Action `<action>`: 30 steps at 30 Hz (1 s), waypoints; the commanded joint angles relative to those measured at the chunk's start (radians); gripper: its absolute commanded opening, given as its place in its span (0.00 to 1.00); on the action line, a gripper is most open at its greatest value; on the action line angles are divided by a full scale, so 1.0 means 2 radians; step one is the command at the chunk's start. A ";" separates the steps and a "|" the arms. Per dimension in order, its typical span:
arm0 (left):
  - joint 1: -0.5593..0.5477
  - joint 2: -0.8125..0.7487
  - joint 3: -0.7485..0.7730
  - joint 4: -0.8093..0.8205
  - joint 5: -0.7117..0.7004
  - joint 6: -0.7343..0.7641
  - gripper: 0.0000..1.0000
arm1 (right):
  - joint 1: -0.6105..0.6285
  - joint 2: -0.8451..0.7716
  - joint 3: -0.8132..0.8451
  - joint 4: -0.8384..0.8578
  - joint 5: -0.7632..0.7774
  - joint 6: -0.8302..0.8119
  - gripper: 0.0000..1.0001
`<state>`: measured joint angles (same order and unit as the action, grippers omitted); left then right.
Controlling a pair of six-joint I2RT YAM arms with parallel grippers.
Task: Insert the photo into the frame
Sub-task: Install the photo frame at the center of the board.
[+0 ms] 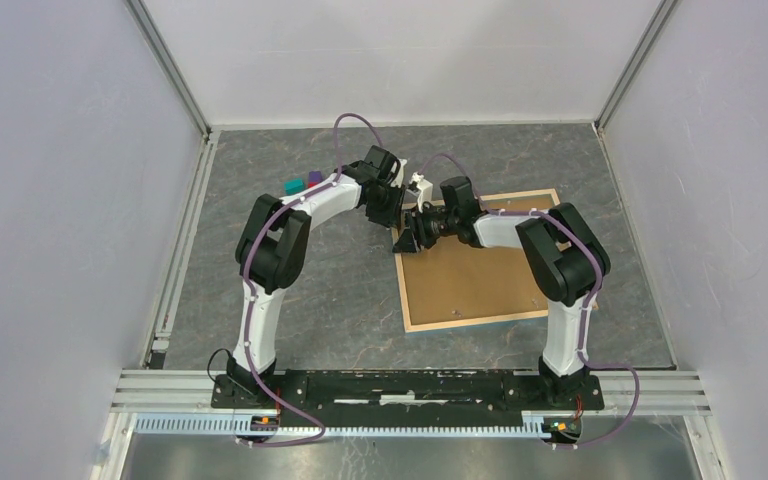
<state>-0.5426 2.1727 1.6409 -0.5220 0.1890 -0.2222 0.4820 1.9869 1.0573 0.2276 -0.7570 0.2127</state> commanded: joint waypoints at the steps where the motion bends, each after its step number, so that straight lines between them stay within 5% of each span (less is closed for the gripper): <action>1: -0.009 0.020 0.010 0.026 0.025 0.003 0.02 | 0.020 -0.020 -0.001 -0.095 -0.003 -0.027 0.52; 5: -0.009 0.021 0.013 0.019 0.015 0.003 0.02 | 0.019 -0.092 -0.004 -0.102 0.102 -0.038 0.64; 11: -0.010 0.021 0.023 0.004 0.011 -0.004 0.02 | 0.018 -0.117 -0.047 -0.044 0.107 -0.103 0.87; 20: -0.010 0.027 0.033 -0.010 0.013 -0.013 0.02 | 0.036 -0.091 -0.038 -0.024 0.124 -0.099 0.78; 30: -0.010 0.027 0.034 -0.010 0.022 -0.018 0.02 | 0.050 -0.045 0.020 -0.096 0.126 -0.121 0.69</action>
<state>-0.5465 2.1975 1.6859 -0.5537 0.1890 -0.2417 0.5751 1.8809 1.0550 0.0689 -0.5087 -0.0032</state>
